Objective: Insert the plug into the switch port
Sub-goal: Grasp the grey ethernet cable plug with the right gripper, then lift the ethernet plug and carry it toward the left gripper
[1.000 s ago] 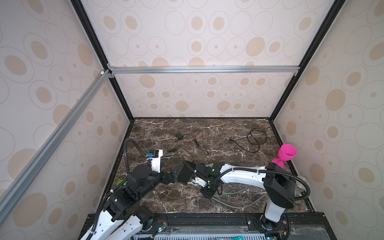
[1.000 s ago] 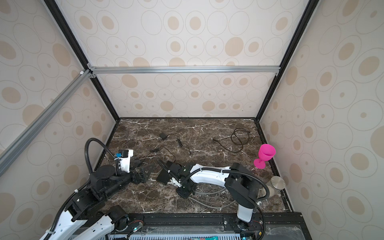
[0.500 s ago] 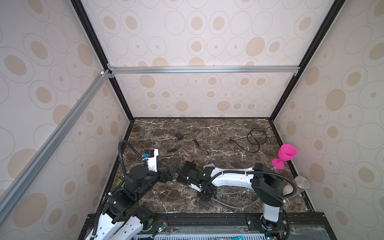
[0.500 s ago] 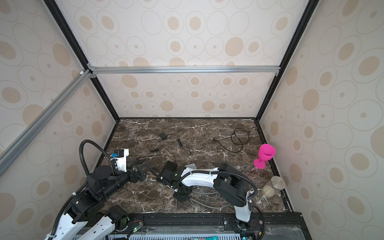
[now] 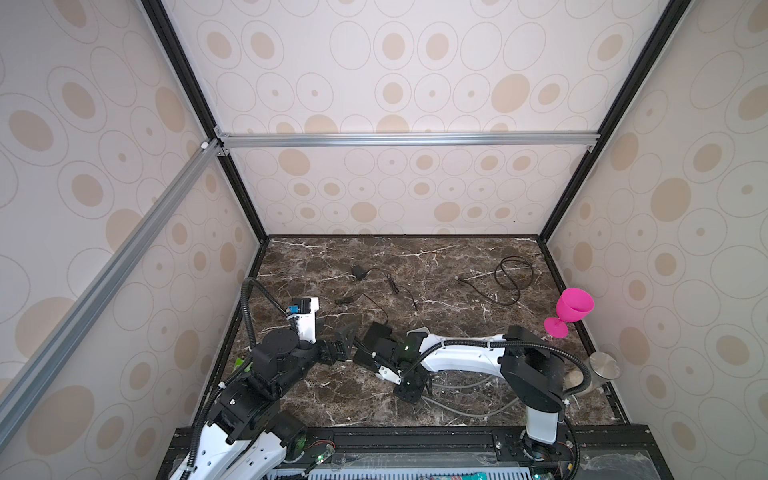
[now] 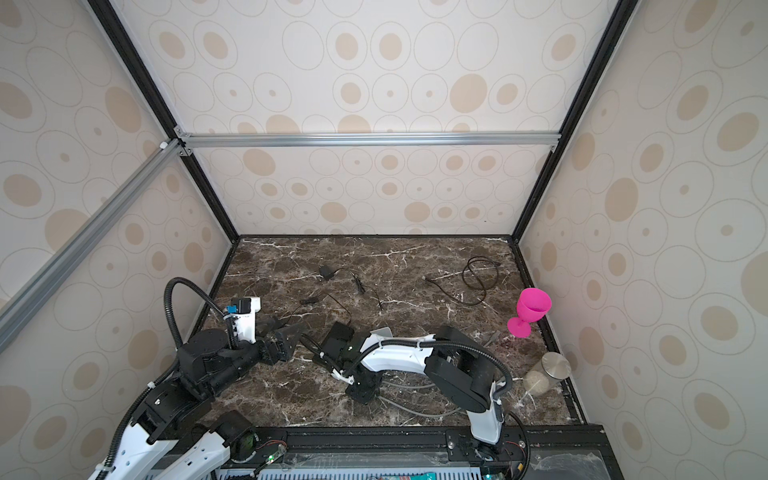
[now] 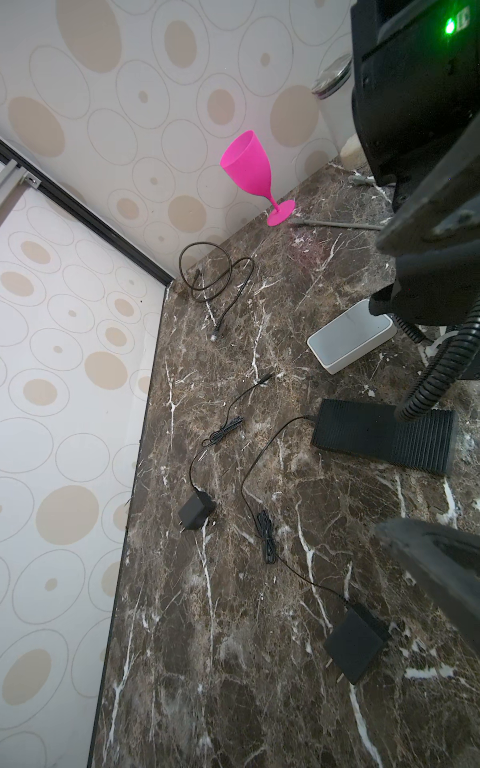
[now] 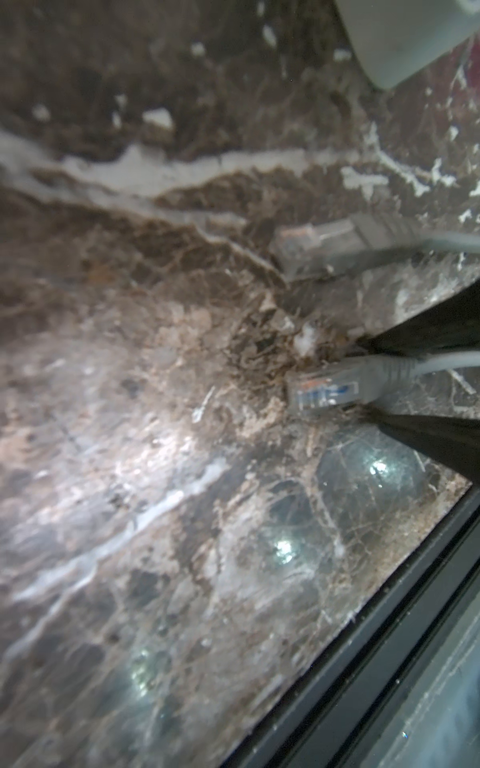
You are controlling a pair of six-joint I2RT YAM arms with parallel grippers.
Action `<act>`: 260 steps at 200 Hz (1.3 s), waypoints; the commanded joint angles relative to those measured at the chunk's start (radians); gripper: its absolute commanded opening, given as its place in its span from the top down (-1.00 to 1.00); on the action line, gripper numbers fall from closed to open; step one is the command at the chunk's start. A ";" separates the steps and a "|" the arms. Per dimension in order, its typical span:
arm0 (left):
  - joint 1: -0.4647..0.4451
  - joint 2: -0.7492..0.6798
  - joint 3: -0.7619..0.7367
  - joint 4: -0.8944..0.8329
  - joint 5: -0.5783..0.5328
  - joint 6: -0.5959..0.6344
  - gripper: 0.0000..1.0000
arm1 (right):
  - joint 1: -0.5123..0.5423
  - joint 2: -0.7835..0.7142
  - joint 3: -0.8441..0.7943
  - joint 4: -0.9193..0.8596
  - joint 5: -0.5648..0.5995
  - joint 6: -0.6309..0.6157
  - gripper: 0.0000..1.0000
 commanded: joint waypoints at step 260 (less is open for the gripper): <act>-0.040 0.114 -0.209 0.512 0.673 0.392 -0.92 | -0.011 -1.073 -0.128 -0.063 -0.011 -0.395 1.00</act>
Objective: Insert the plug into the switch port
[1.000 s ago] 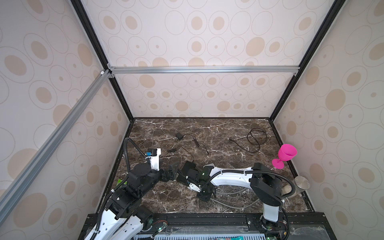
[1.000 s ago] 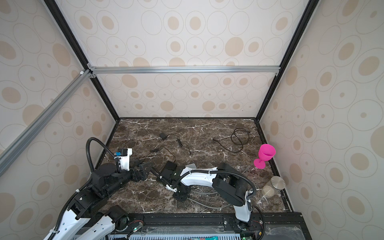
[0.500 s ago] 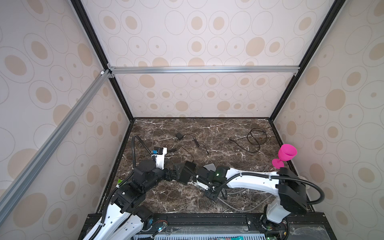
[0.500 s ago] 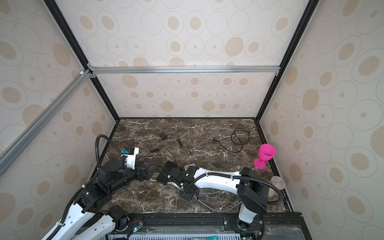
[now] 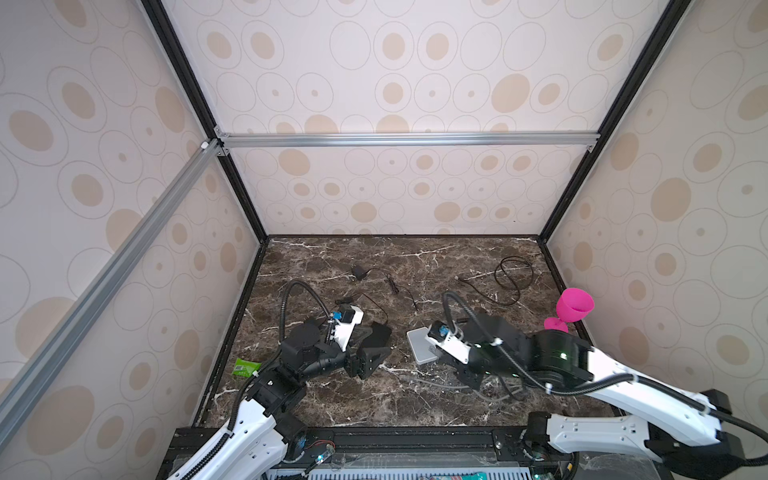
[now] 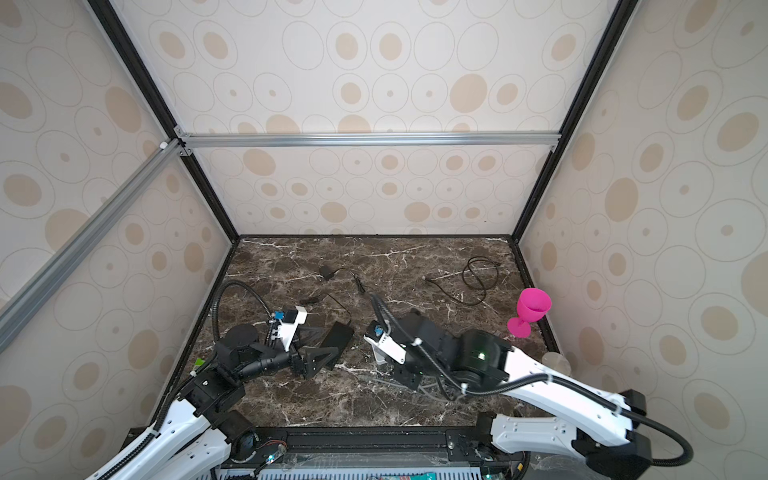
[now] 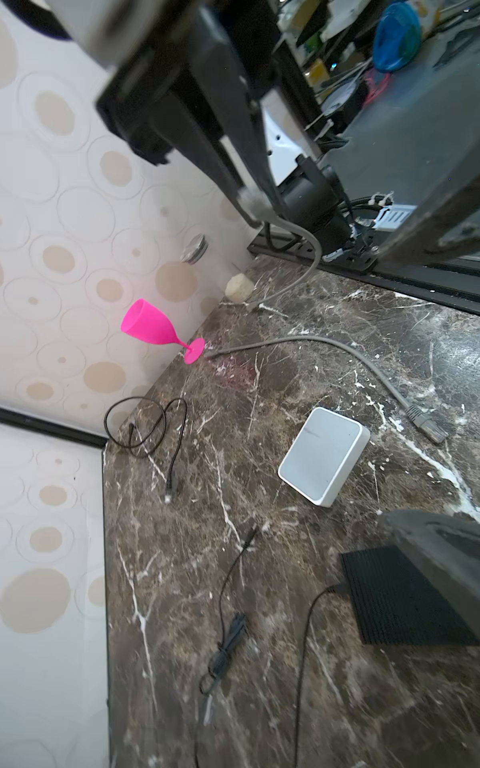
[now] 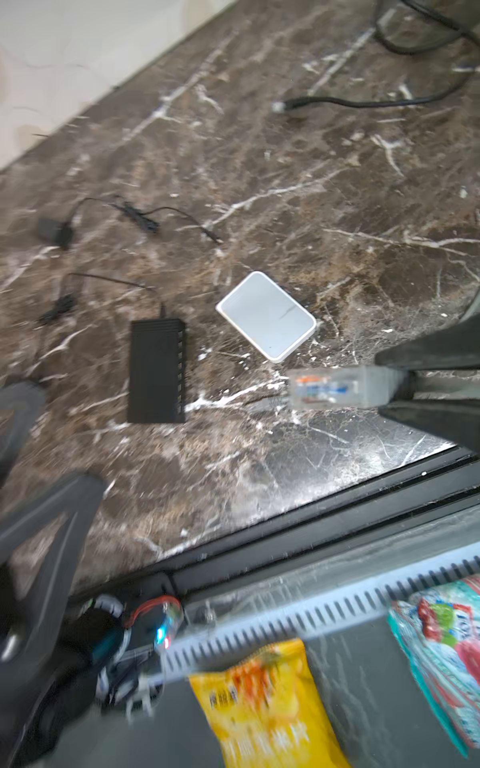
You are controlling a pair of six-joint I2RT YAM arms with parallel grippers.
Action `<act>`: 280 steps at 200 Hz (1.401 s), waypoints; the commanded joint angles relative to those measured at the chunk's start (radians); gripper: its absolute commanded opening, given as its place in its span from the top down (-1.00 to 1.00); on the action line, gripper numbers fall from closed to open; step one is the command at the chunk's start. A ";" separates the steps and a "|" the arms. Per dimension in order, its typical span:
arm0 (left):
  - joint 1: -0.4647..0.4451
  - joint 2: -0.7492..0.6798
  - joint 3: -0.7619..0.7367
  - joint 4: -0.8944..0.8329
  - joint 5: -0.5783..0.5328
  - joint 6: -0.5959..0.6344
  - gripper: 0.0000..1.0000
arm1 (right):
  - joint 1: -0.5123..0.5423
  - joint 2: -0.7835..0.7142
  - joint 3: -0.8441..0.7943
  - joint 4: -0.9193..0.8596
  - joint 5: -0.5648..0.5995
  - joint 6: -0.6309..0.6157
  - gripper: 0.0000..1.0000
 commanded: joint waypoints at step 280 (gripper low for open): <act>-0.292 0.071 -0.015 0.118 0.068 0.591 -0.11 | 0.001 0.442 0.337 -0.262 -0.255 -0.184 1.00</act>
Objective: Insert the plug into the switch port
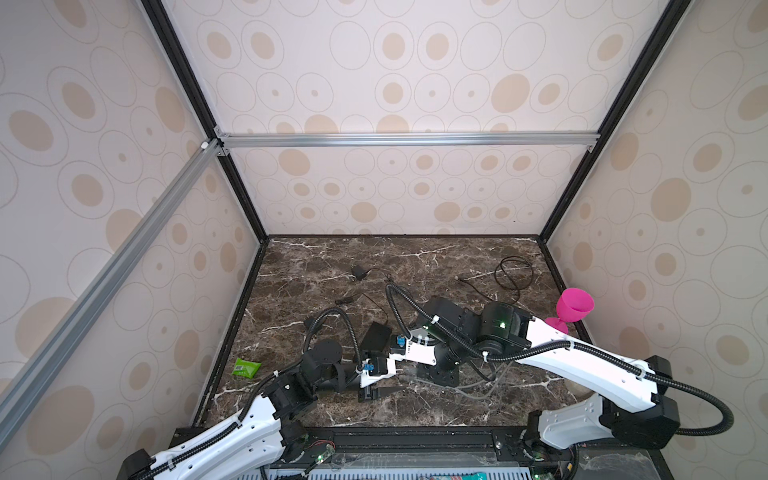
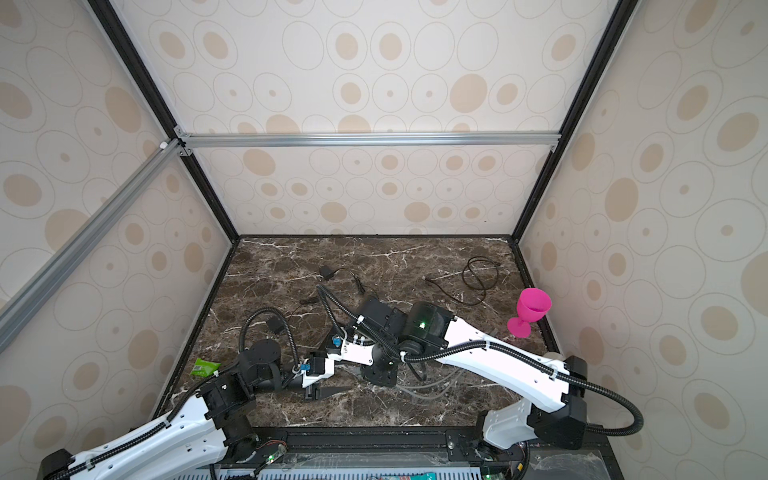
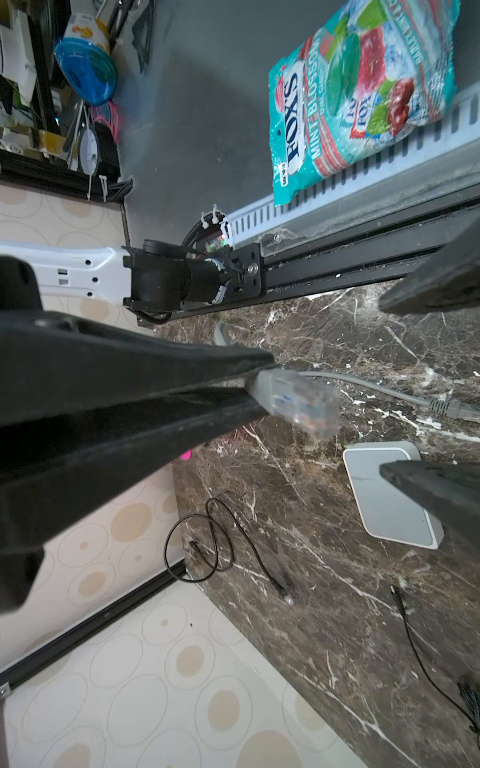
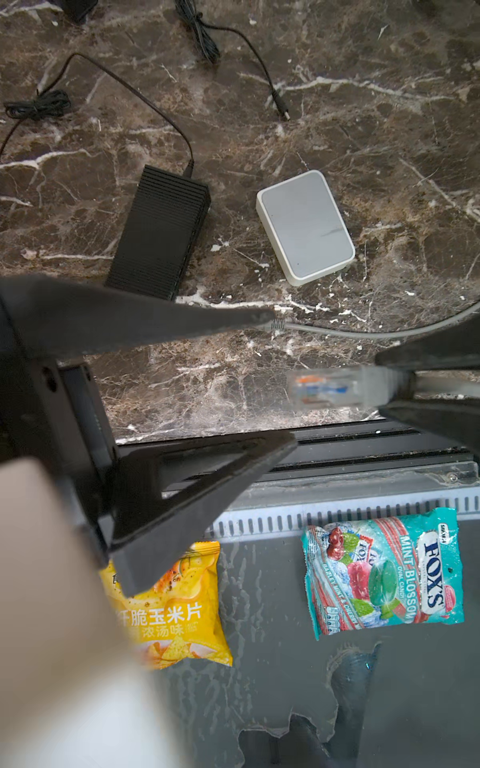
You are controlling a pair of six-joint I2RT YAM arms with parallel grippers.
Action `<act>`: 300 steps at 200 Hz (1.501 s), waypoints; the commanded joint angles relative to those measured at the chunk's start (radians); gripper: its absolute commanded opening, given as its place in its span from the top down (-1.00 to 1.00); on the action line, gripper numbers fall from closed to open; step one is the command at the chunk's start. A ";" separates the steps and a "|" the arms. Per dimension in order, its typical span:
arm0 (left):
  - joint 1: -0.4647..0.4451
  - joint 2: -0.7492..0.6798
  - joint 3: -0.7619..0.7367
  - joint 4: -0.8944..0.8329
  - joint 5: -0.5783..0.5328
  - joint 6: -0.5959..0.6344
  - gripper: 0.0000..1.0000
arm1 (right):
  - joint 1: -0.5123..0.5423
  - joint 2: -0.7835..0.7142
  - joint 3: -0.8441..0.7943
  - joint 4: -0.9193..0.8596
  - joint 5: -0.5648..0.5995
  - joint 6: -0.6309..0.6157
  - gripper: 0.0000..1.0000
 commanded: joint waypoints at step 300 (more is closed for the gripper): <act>-0.008 -0.017 0.053 0.009 0.037 -0.012 0.90 | -0.008 -0.035 -0.109 0.110 -0.080 0.010 0.42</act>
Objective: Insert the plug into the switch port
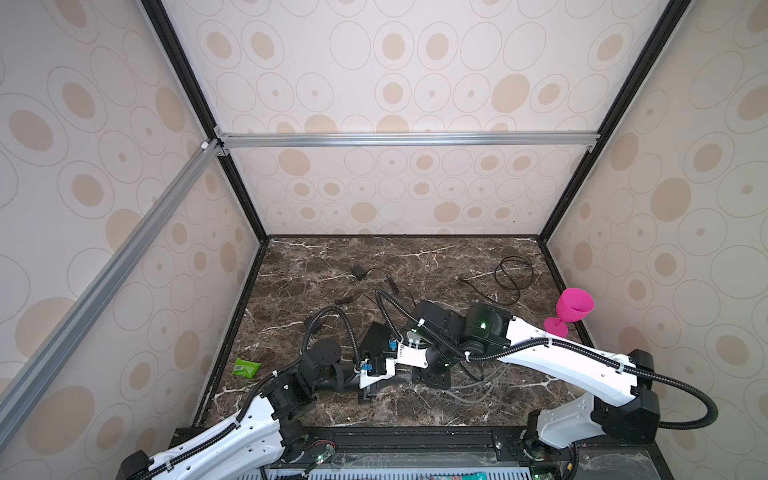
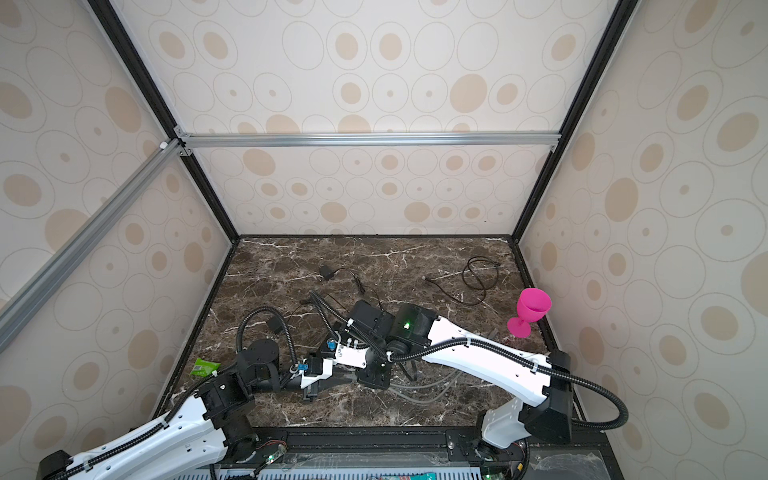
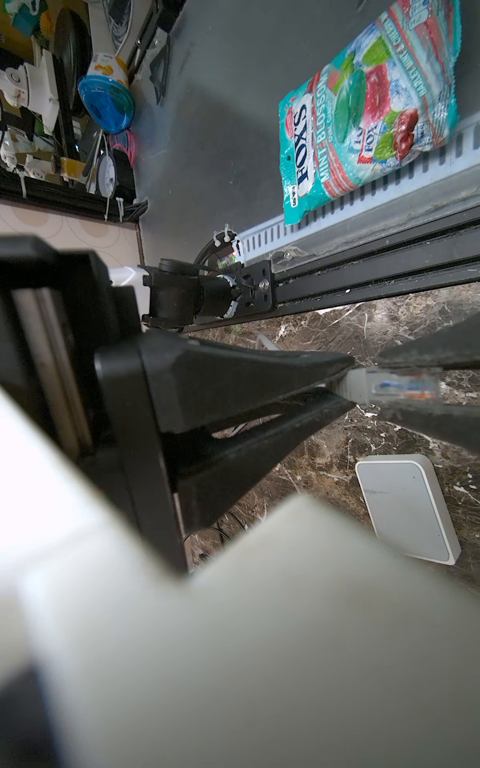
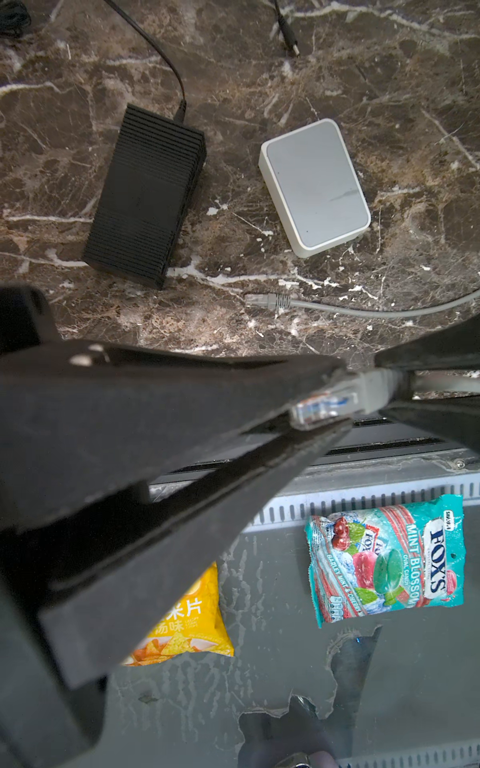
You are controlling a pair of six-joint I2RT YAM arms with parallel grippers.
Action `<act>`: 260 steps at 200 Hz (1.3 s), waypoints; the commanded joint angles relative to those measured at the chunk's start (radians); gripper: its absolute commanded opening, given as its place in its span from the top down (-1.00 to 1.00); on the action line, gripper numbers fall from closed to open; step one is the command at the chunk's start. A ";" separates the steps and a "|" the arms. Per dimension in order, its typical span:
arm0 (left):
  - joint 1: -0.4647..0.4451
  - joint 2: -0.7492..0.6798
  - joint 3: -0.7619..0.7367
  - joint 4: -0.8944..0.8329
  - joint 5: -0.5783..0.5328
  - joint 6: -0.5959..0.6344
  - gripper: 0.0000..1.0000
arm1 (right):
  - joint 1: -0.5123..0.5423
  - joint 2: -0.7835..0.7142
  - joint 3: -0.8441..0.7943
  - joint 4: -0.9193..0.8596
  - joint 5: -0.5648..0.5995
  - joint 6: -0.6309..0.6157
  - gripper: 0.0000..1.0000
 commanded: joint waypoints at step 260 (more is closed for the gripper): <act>-0.006 -0.004 0.045 0.023 -0.002 -0.002 0.98 | -0.126 -0.430 -0.660 0.867 -0.251 0.142 0.24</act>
